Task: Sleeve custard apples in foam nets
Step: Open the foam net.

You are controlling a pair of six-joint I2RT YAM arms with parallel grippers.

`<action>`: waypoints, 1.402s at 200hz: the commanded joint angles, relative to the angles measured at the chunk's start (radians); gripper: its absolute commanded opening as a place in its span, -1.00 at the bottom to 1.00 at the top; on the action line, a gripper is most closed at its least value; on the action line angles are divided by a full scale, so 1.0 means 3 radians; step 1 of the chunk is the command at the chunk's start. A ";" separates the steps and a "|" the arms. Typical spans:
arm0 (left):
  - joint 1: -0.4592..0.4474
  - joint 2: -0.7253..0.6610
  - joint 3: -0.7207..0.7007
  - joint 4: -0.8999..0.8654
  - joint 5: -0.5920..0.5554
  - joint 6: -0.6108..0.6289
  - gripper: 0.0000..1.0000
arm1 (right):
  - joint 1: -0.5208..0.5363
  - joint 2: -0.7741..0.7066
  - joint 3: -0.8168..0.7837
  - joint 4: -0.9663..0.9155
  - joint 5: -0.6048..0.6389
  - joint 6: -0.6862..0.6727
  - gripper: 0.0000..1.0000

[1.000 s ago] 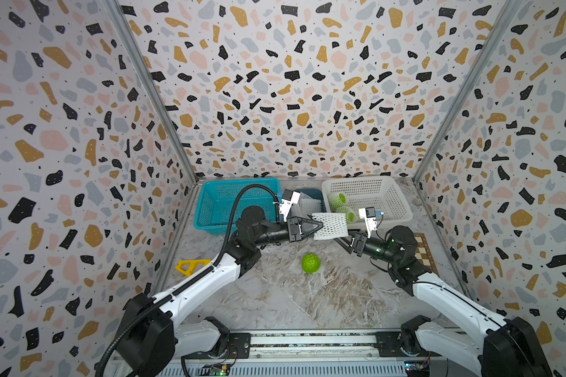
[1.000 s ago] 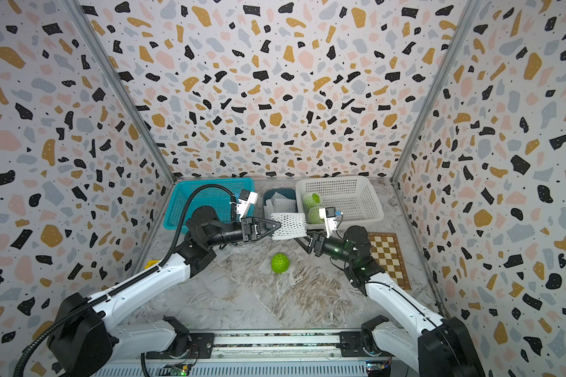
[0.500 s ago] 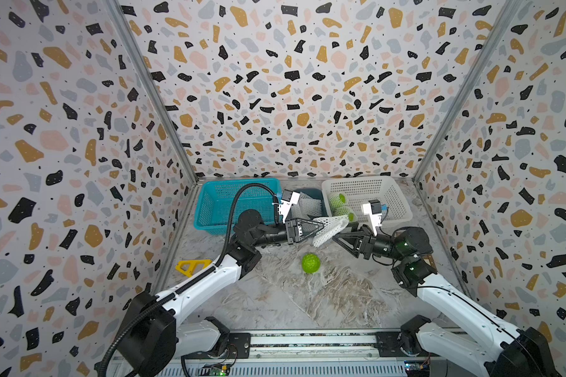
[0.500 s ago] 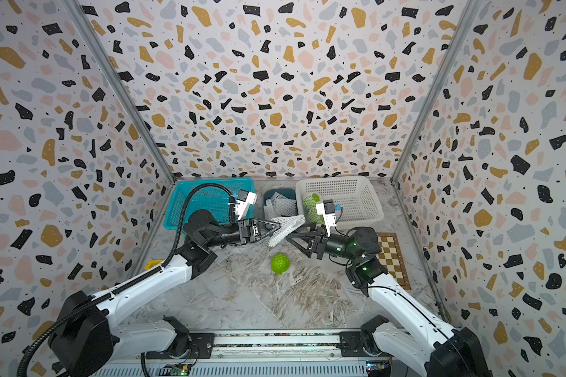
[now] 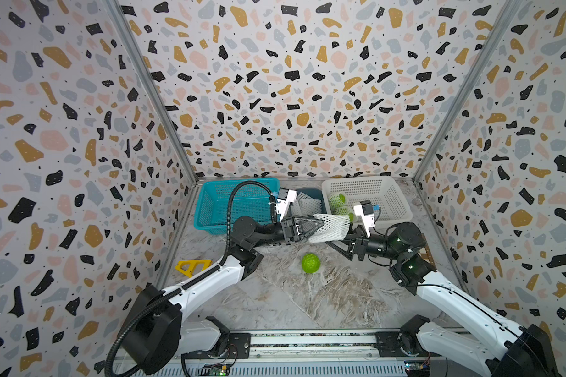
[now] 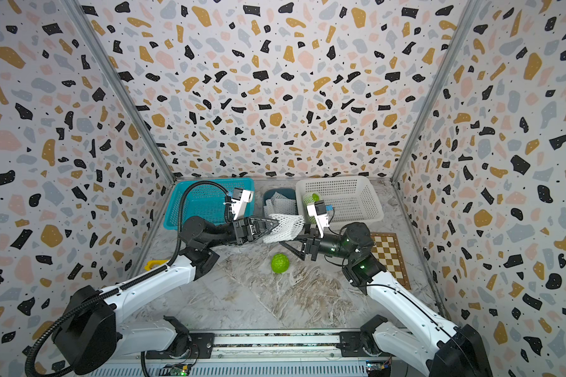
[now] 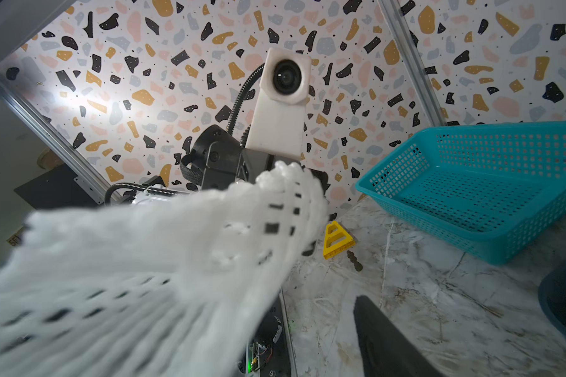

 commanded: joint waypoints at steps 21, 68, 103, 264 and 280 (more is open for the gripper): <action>-0.0014 -0.0097 -0.0018 0.0485 -0.0003 -0.0062 -0.99 | -0.0104 -0.0043 -0.0004 0.0044 0.0035 -0.0017 0.36; -0.0066 -0.0022 -0.0015 0.0617 0.0046 -0.0072 -0.98 | -0.0183 0.0136 0.0018 0.0306 -0.0018 0.0244 0.21; -0.0096 0.0012 -0.0100 0.0674 0.0084 -0.0037 -0.88 | -0.0256 0.0166 0.0077 0.0526 -0.0169 0.0402 0.19; -0.0111 -0.0037 -0.0197 0.0721 0.0181 0.0167 -0.71 | 0.0057 0.0267 0.0249 0.0798 -0.0680 0.0412 0.45; -0.0111 -0.0011 -0.0207 0.0789 0.0162 0.0128 -0.71 | 0.0076 0.0290 0.0259 0.0820 -0.0679 0.0416 0.39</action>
